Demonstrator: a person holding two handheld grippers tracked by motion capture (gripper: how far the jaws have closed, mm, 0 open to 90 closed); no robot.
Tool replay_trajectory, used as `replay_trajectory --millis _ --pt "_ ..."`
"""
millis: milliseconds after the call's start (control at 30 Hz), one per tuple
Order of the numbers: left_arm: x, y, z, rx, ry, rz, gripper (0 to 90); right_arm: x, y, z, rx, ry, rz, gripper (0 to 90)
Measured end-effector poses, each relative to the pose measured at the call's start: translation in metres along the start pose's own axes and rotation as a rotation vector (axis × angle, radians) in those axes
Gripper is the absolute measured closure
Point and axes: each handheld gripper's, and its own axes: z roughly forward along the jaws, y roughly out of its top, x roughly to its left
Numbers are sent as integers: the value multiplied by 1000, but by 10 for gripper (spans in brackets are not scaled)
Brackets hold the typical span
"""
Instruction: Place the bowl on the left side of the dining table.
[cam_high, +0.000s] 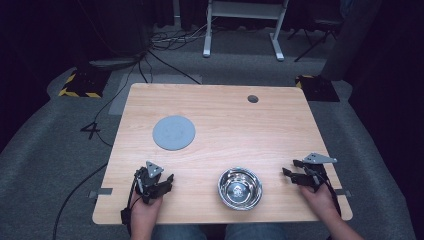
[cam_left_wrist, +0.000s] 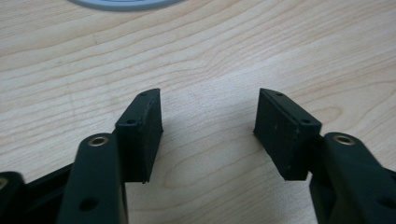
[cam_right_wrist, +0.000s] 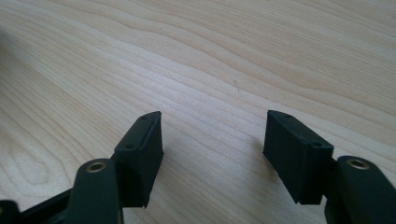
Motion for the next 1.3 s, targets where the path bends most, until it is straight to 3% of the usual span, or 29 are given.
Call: replay_trajectory --millis 33,67,167,267,467,700,1300 --pt "0 0 0 0 0 0 436 0 0 0 1 0 1 375" --pt "0 3 -2 13 -20 -40 442 0 0 0 0 0 1 375" --pt "-4 11 -8 0 -30 -70 446 0 0 0 1 0 2 375" --pt "-9 22 -15 9 -28 -68 446 0 0 0 0 0 0 374" --pt "-19 34 -25 -8 -63 -71 446 0 0 0 0 0 0 374" --pt "-28 46 -28 11 -105 -78 450 0 0 0 0 0 0 374" --pt "-70 79 -20 50 -177 -9 448 0 0 0 0 0 -1 374"
